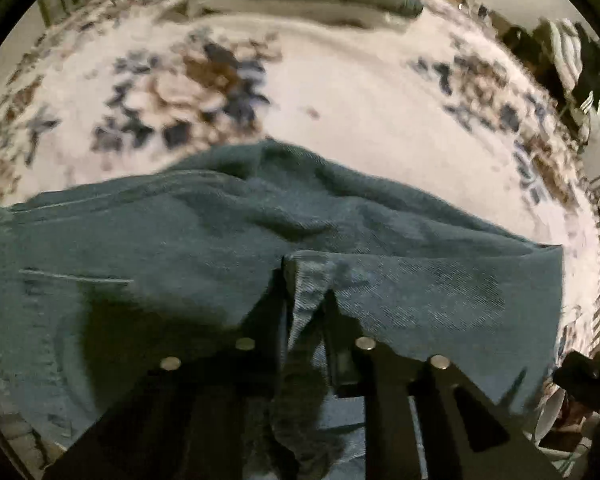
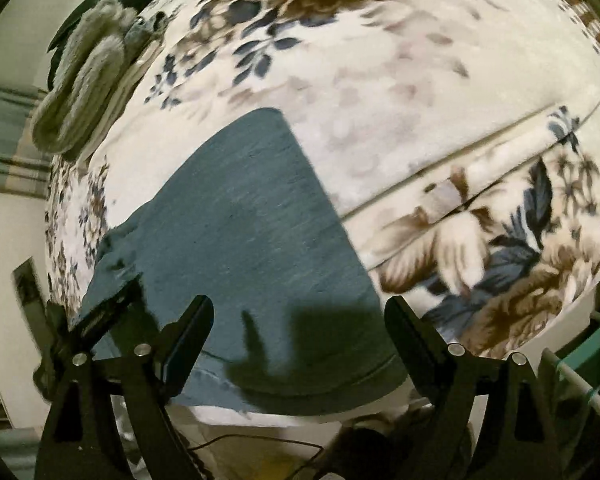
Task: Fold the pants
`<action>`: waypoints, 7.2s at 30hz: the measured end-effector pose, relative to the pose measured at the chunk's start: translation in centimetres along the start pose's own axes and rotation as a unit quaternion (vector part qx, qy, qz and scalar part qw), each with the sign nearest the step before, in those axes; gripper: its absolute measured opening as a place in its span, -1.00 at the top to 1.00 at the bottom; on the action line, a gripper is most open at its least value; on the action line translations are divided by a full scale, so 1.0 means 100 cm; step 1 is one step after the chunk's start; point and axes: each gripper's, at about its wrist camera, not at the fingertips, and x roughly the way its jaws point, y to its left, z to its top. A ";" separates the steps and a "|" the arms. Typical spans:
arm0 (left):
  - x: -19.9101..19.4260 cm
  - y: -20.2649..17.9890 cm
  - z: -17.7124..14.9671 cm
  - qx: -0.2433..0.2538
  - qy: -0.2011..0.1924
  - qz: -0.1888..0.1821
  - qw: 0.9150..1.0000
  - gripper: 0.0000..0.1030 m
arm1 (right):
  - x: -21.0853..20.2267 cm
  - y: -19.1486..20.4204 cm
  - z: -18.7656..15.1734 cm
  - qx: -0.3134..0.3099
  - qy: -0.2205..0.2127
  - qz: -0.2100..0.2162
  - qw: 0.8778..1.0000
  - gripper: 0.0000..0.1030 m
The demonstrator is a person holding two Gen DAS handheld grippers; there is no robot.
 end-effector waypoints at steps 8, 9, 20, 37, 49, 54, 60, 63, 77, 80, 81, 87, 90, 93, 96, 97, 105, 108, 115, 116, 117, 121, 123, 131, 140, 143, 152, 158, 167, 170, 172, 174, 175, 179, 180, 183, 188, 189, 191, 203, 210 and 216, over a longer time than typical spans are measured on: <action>-0.013 0.040 -0.001 -0.056 0.004 0.017 0.998 0.71 | 0.006 0.014 0.000 -0.025 0.019 -0.003 0.999 -0.73; -0.010 0.047 -0.003 -0.063 0.020 0.016 0.998 0.69 | 0.007 0.017 0.001 -0.028 0.022 -0.005 0.999 -0.73; -0.048 0.063 -0.037 -0.137 0.039 -0.009 0.990 0.10 | 0.009 0.084 -0.025 -0.115 0.055 0.009 0.992 -0.05; -0.022 0.062 -0.083 -0.116 0.081 0.015 0.990 -0.22 | 0.044 0.069 -0.065 -0.133 0.130 -0.052 0.981 0.30; -0.089 0.193 -0.126 -0.299 -0.003 0.034 0.954 -0.90 | 0.007 0.142 -0.060 -0.192 0.073 -0.037 0.978 -0.55; -0.081 0.246 -0.146 -0.375 -0.024 0.048 0.925 -0.90 | 0.061 0.219 -0.063 -0.192 0.119 -0.012 0.974 -0.55; -0.055 0.296 -0.147 -0.480 -0.083 -0.028 0.873 -0.90 | 0.113 0.264 -0.086 -0.226 0.132 -0.036 0.964 -0.55; -0.040 0.305 -0.141 -0.491 -0.120 -0.061 0.860 -0.41 | 0.129 0.265 -0.094 -0.234 0.141 -0.056 0.960 -0.55; -0.084 0.266 -0.109 -0.375 -0.212 0.011 0.902 0.64 | 0.115 0.238 -0.102 -0.224 0.107 -0.112 0.962 -0.66; -0.115 0.239 -0.099 -0.327 -0.238 0.016 0.914 0.65 | 0.102 0.228 -0.100 -0.240 0.073 -0.164 0.954 -0.98; -0.126 0.228 -0.095 -0.312 -0.245 0.019 0.918 0.65 | 0.098 0.225 -0.100 -0.244 0.064 -0.174 0.952 -0.98; -0.166 0.185 -0.083 -0.268 -0.269 0.013 0.925 0.66 | 0.078 0.199 -0.091 -0.244 0.042 -0.183 0.951 -0.98; -0.183 0.153 -0.075 -0.241 -0.281 0.009 0.929 0.66 | 0.064 0.183 -0.082 -0.237 0.039 -0.170 0.956 -0.98; -0.198 0.115 -0.068 -0.206 -0.291 0.009 0.934 0.66 | 0.046 0.162 -0.070 -0.223 0.036 -0.155 0.962 -0.98; -0.209 0.068 -0.060 -0.160 -0.297 0.003 0.941 0.66 | 0.023 0.134 -0.051 -0.202 0.032 -0.142 0.969 -0.98; -0.209 0.052 -0.057 -0.144 -0.296 -0.005 0.944 0.66 | 0.015 0.122 -0.045 -0.194 0.029 -0.139 0.971 -0.98; -0.173 -0.088 -0.052 -0.052 -0.271 -0.071 0.958 0.66 | -0.047 0.001 -0.001 -0.119 0.015 -0.156 0.981 -0.98; -0.137 -0.137 -0.057 -0.031 -0.238 -0.090 0.967 0.67 | -0.063 -0.051 0.010 -0.084 0.014 -0.171 0.982 -0.98; -0.026 -0.223 -0.072 0.038 -0.098 -0.069 0.992 0.44 | -0.091 -0.156 0.037 -0.016 0.010 -0.175 0.984 -0.98; -0.014 -0.227 -0.072 0.041 -0.073 -0.063 0.994 0.41 | -0.095 -0.166 0.040 -0.010 0.008 -0.168 0.986 -0.98; -0.005 -0.228 -0.070 0.042 -0.053 -0.064 0.996 0.27 | -0.099 -0.174 0.044 -0.002 0.004 -0.154 0.988 -0.98; -0.025 -0.230 -0.064 0.043 -0.039 -0.108 0.992 -0.79 | -0.118 -0.192 0.059 0.012 -0.007 -0.077 0.997 -0.98; -0.045 -0.219 -0.062 0.031 -0.033 -0.133 0.990 -0.80 | -0.125 -0.189 0.068 0.007 -0.011 -0.025 1.000 -0.98; -0.105 -0.090 -0.042 -0.065 -0.057 -0.038 0.996 -0.80 | -0.061 -0.093 0.099 -0.069 0.056 0.163 0.983 -0.98; -0.075 0.019 -0.021 -0.120 -0.035 0.068 0.990 -0.80 | -0.031 -0.045 0.079 -0.082 0.056 0.148 0.984 0.58; -0.063 0.021 -0.003 -0.121 -0.033 0.049 0.991 -0.80 | -0.062 -0.047 0.067 -0.073 0.040 0.157 0.984 0.76; 0.030 -0.029 0.055 -0.055 0.031 0.005 0.998 -0.84 | -0.085 -0.130 0.061 0.021 0.035 0.095 0.995 0.77; 0.052 -0.012 0.060 -0.082 0.069 -0.025 0.994 -1.00 | -0.036 -0.153 0.074 0.034 0.070 0.049 0.996 0.40; -0.023 -0.010 0.006 -0.092 0.040 -0.044 0.994 -1.00 | -0.085 -0.154 0.037 0.076 0.051 0.099 0.991 -0.46; -0.009 -0.015 -0.023 -0.100 0.075 -0.047 0.991 -1.00 | -0.084 -0.168 0.002 0.158 0.067 0.142 0.975 -0.72; 0.007 -0.019 -0.044 -0.116 0.103 -0.046 0.987 -1.00 | -0.069 -0.168 -0.018 0.196 0.083 0.169 0.962 -0.87; 0.021 -0.024 -0.059 -0.118 0.121 -0.052 0.984 -1.00 | -0.047 -0.159 -0.033 0.214 0.094 0.167 0.958 -0.87; 0.025 -0.023 -0.064 -0.118 0.122 -0.053 0.984 -1.00 | -0.035 -0.154 -0.039 0.217 0.099 0.161 0.958 -0.87; 0.031 -0.012 -0.070 -0.121 0.118 -0.091 0.981 -1.00 | -0.007 -0.143 -0.044 0.173 0.083 0.055 0.980 -0.83; 0.032 -0.009 -0.070 -0.124 0.122 -0.102 0.979 -1.00 | -0.003 -0.152 -0.045 0.196 0.078 0.049 0.976 -0.83; 0.026 -0.005 -0.065 -0.117 0.123 -0.111 0.979 -1.00 | -0.008 -0.155 -0.048 0.225 0.063 0.097 0.968 -0.83; 0.024 -0.001 -0.058 -0.122 0.099 -0.143 0.977 -1.00 | -0.006 -0.120 -0.047 0.158 0.059 0.189 0.967 -0.84; 0.028 0.001 -0.057 -0.129 0.096 -0.149 0.976 -1.00 | 0.008 -0.114 -0.049 0.153 0.075 0.188 0.967 -0.84; 0.033 0.003 -0.059 -0.133 0.089 -0.153 0.975 -1.00 | 0.030 -0.110 -0.054 0.151 0.085 0.191 0.966 -1.00; 0.034 0.009 -0.060 -0.145 0.073 -0.180 0.970 -1.00 | 0.017 -0.085 -0.037 0.169 -0.002 0.299 0.939 -1.00; 0.034 0.005 -0.058 -0.136 0.071 -0.173 0.973 -1.00 | 0.025 -0.083 -0.031 0.079 0.010 0.242 0.967 -1.00; 0.031 -0.001 -0.057 -0.125 0.037 -0.176 0.976 -0.57 | 0.033 -0.044 -0.019 0.072 0.009 0.257 0.964 -0.97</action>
